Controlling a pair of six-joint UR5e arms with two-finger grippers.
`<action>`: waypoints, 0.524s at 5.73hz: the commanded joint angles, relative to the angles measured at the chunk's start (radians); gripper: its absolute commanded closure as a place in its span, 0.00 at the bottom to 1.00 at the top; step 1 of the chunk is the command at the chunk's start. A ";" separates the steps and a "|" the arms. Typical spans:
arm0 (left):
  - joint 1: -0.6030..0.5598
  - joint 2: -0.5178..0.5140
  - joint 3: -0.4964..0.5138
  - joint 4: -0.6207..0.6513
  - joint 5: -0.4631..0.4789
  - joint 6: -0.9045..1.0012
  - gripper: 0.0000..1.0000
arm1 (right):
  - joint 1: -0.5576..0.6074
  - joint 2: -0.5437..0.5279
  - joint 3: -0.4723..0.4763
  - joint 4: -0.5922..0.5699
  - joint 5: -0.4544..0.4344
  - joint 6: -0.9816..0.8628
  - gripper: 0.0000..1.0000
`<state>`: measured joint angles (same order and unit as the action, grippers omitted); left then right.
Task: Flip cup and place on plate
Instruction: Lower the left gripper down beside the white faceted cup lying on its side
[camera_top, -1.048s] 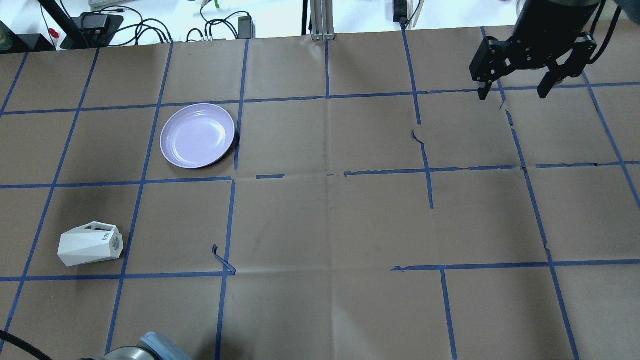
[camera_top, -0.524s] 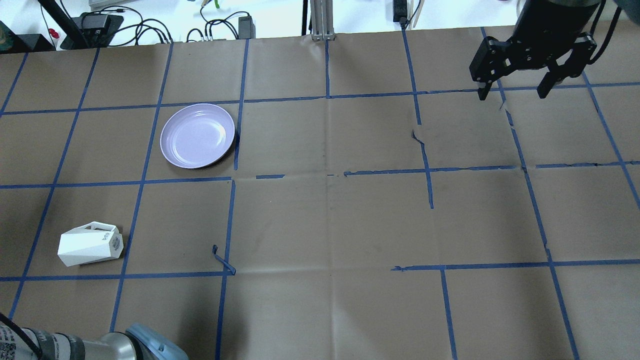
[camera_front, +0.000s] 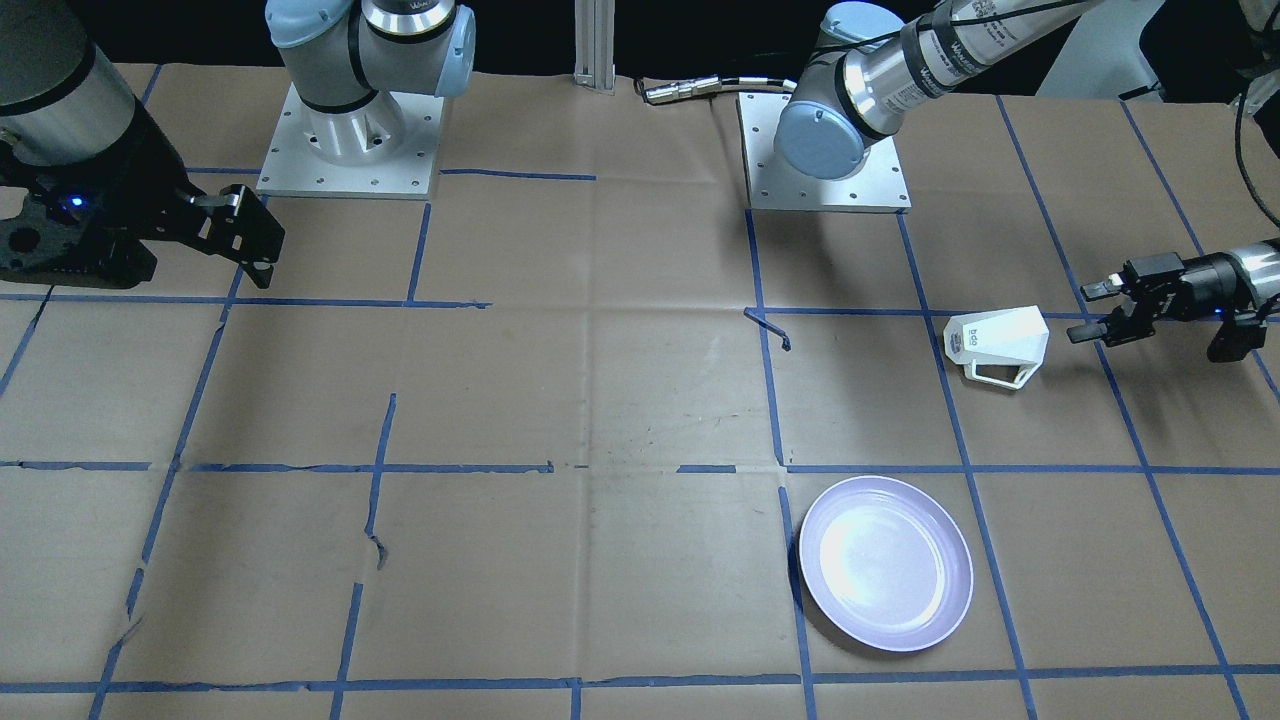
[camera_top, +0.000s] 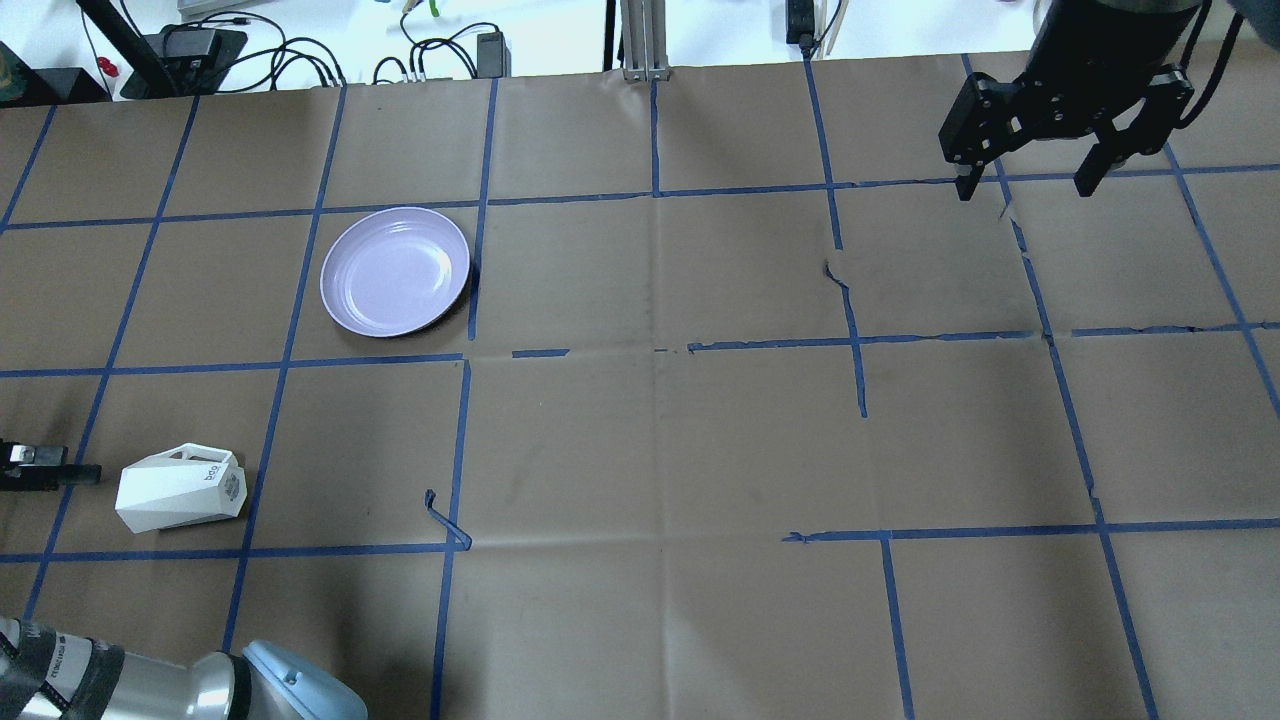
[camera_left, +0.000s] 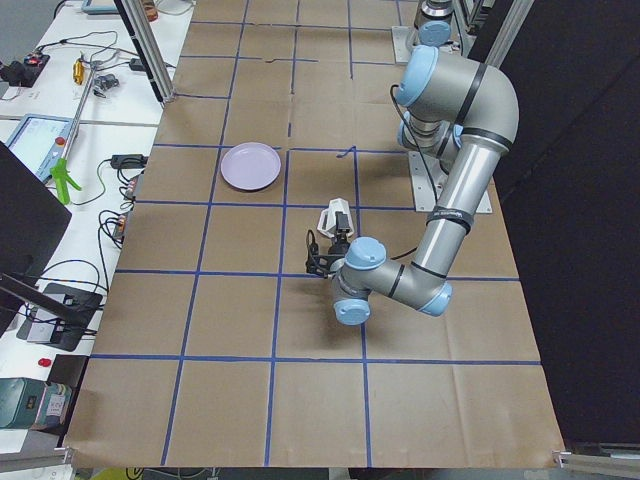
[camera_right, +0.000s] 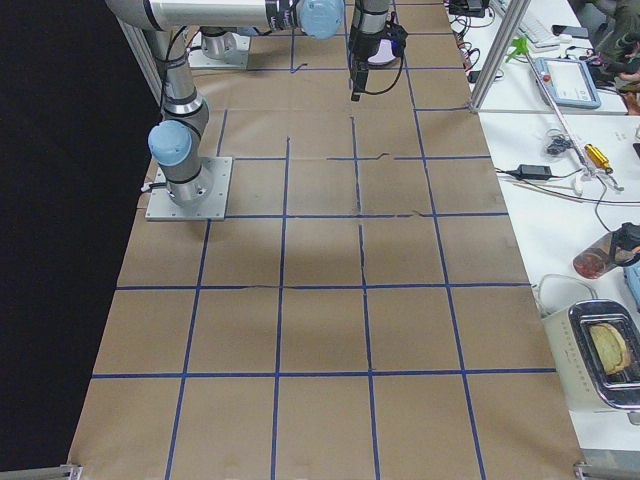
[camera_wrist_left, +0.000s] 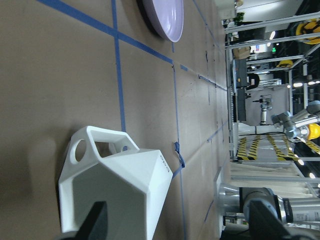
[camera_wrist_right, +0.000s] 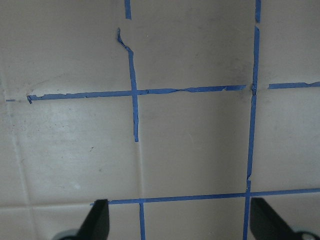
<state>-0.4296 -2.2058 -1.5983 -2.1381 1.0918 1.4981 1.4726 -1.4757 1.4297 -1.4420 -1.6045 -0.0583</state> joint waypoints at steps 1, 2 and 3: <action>-0.003 -0.066 -0.009 -0.071 -0.004 0.031 0.01 | 0.000 0.000 0.000 0.000 0.000 0.000 0.00; -0.005 -0.087 -0.008 -0.110 -0.006 0.056 0.01 | 0.000 0.000 0.000 0.000 0.000 0.000 0.00; -0.011 -0.091 -0.009 -0.114 -0.013 0.065 0.08 | 0.000 0.000 0.000 0.000 0.000 0.000 0.00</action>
<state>-0.4356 -2.2882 -1.6066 -2.2394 1.0839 1.5516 1.4726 -1.4757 1.4297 -1.4419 -1.6045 -0.0583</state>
